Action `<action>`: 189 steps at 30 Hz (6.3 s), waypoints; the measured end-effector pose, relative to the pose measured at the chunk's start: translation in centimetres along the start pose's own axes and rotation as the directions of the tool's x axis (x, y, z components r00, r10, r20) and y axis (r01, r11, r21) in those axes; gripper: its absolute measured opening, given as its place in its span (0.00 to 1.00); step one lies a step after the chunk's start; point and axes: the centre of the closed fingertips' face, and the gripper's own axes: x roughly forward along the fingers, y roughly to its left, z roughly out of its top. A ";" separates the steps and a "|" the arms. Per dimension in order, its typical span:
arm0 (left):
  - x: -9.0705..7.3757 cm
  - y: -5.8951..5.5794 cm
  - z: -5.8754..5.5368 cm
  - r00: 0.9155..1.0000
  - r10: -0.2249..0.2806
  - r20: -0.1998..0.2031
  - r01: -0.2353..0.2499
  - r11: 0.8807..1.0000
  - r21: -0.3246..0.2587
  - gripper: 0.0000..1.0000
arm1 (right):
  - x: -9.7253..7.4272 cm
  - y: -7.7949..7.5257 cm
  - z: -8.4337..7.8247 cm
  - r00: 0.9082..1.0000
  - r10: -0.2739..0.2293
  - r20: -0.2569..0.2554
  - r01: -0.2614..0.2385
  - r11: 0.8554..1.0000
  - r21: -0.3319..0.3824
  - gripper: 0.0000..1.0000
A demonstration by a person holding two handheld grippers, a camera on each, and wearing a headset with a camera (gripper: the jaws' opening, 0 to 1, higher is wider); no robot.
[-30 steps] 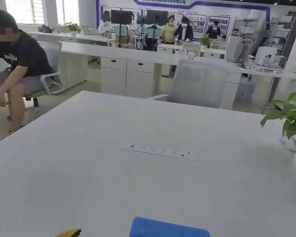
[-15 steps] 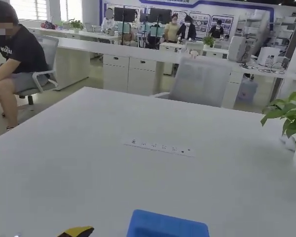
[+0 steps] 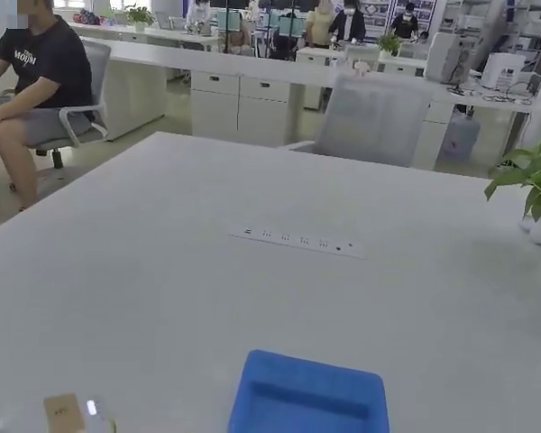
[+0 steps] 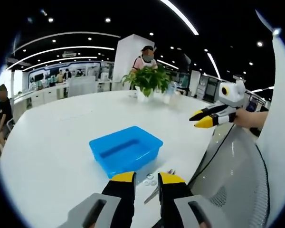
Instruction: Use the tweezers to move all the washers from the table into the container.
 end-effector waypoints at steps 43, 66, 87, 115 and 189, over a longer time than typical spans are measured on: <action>4.6 0.7 -8.7 0.845 -0.129 -0.519 0.316 0.904 0.289 0.01 | 6.6 8.5 -3.4 0.907 0.292 -0.303 -0.376 0.886 -0.273 0.05; 3.4 -0.9 -5.9 0.836 -0.066 -0.545 0.361 0.813 0.457 0.00 | 7.9 8.8 -5.1 0.867 0.335 -0.369 -0.457 0.830 -0.319 0.15; 5.3 -9.5 2.2 0.902 -0.079 -0.425 0.280 0.854 0.437 0.00 | 6.8 7.8 -5.0 0.832 0.438 -0.340 -0.537 0.789 -0.298 0.09; 3.7 -7.1 3.8 0.845 -0.311 -0.434 0.512 0.705 0.491 0.00 | 8.0 9.8 -2.7 0.935 0.230 -0.269 -0.289 0.934 -0.209 0.06; 0.3 0.9 2.7 0.996 0.067 -0.052 -0.066 0.998 0.013 0.63 | 9.0 9.0 -2.9 0.936 0.293 -0.194 -0.315 0.945 -0.093 0.05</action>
